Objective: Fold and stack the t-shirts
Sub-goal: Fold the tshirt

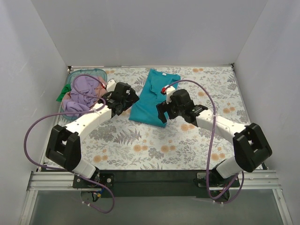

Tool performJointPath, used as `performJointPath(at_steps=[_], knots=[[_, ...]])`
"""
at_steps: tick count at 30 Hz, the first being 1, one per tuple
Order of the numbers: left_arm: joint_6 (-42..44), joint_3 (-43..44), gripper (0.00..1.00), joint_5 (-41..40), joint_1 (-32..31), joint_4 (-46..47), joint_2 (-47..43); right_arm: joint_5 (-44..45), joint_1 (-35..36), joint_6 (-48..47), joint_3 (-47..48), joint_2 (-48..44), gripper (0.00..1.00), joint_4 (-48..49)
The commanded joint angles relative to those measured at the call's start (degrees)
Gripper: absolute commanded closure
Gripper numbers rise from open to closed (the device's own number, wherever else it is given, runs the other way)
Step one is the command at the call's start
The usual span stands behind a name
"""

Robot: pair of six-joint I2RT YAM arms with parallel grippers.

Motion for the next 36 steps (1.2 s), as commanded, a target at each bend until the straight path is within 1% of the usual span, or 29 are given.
performJointPath(at_steps=[1, 2, 5, 7, 9, 12, 13, 14, 16, 18, 19, 20, 21, 22, 23, 24, 25, 27, 28, 32, 36], knots=[[3.35, 1.65, 0.06, -0.80, 0.25, 1.97, 0.11, 0.39, 1.26, 5.12, -1.41, -2.10, 0.02, 2.25], [3.79, 3.58, 0.05, -0.27, 0.34, 1.44, 0.90, 1.81, 1.26, 5.83, -1.15, -2.19, 0.02, 2.16], [5.54, 4.21, 0.05, 1.92, 0.34, 0.65, 3.37, 0.95, 1.26, 7.68, -0.53, -2.02, 0.02, 2.34], [6.16, 2.64, 0.04, 3.15, 0.34, 1.08, 3.90, -2.55, 1.35, 7.33, -0.53, -1.41, 0.02, 2.25], [6.69, 1.15, 0.04, 4.03, 0.34, 1.17, 4.16, -2.66, 1.26, 7.60, -0.18, -0.79, 0.02, 2.43], [8.35, 0.70, 0.04, 4.48, 0.43, 3.10, 4.25, 3.91, 1.08, 9.00, 3.59, 2.10, 0.02, 1.73], [9.23, 2.09, 0.03, 5.09, 0.52, 4.33, 5.12, 6.19, 0.30, 9.79, 6.73, 4.11, 0.02, 1.12], [10.46, 3.06, 0.03, 5.35, 0.60, 4.95, 5.74, 6.65, -0.23, 10.58, 8.24, 5.35, 0.02, -0.72], [13.36, 7.00, 0.03, 5.70, 1.22, 5.83, 7.93, 5.87, -2.07, 13.03, 10.80, 8.33, 0.01, -1.96], [14.86, 9.91, 0.03, 6.41, 2.53, 5.92, 12.23, 5.26, -3.13, 13.83, 12.91, 10.19, 0.02, -2.05], [16.52, 11.23, 0.03, 6.93, 3.15, 6.09, 13.90, 4.82, -4.09, 14.79, 13.61, 12.29, 0.04, -2.06], [17.06, 14.03, 0.03, 7.37, 3.59, 5.92, 17.57, 4.55, -4.71, 15.06, 15.01, 13.26, 0.05, -2.23], [17.24, 15.54, 0.03, 7.64, 4.38, 5.14, 19.09, 3.94, -5.24, 15.24, 15.63, 14.41, 0.07, -2.23], [17.41, 16.60, 0.04, 7.99, 4.56, 4.52, 20.84, 2.89, -6.38, 15.68, 16.51, 16.50, 0.12, -2.23], [18.11, 18.26, 0.07, 8.08, 4.65, 4.78, 22.08, 2.62, -6.82, 15.68, 17.30, 17.66, 0.15, -2.32], [18.64, 18.80, 0.08, 8.25, 4.73, 5.39, 24.62, -0.69, -7.35, 15.59, 18.96, 18.80, 0.17, -2.32], [19.43, 19.50, 0.09, 8.60, 4.74, 6.35, 25.77, -1.42, -7.88, 15.59, 19.68, 20.81, 0.19, -2.32], [20.05, 21.96, 0.14, 10.00, 4.82, 6.53, 29.19, -2.48, -7.97, 15.25, 21.87, 22.84, 0.21, -2.32], [20.23, 22.58, 0.14, 10.62, 4.82, 6.80, 30.08, -2.57, -7.97, 14.89, 22.49, 24.68, 0.22, -2.32], [20.05, 23.03, 0.15, 13.79, 4.82, 7.15, 33.69, -3.71, -7.97, 14.63, 24.78, 28.74, 0.24, -2.41], [17.25, 18.12, 0.18, 16.95, 4.82, 8.20, 33.08, -6.09, -7.97, 15.33, 22.42, 30.32, 0.25, -2.32]])
